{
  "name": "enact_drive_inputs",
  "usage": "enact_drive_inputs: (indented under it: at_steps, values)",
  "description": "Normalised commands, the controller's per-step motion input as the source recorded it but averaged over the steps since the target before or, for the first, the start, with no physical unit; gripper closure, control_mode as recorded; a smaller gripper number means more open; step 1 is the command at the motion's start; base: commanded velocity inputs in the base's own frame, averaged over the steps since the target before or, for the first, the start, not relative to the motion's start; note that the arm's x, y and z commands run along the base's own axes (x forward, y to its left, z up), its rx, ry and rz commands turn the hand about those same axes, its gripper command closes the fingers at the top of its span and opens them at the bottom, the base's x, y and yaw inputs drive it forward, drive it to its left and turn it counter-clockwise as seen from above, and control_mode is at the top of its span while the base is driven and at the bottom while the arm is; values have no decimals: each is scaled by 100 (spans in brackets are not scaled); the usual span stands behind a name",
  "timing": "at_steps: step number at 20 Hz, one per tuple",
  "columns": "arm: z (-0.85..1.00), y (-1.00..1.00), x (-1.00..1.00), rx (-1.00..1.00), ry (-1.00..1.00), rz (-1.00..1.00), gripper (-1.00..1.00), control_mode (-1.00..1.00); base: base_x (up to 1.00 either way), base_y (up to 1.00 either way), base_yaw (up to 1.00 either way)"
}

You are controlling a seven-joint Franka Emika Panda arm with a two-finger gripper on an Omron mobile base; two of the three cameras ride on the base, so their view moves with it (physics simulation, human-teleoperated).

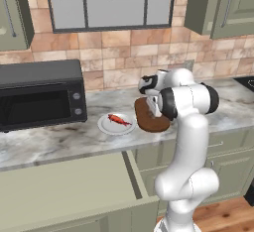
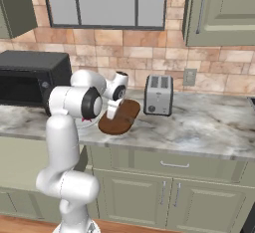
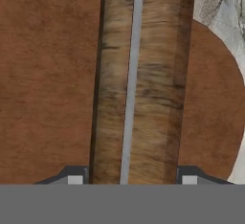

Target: Pick up the knife from the drawer and place it on the cutting board. Then place the meat from the plate to the cutting board.

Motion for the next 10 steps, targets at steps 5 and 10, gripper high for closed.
enact_drive_inputs:
  at_steps: [5,10]
  values:
    - [-4,7,0,-5,4,-5,100,-100,0,0,0]
    - [0,18,0,-2,2,-7,100,-100,0,0,0]
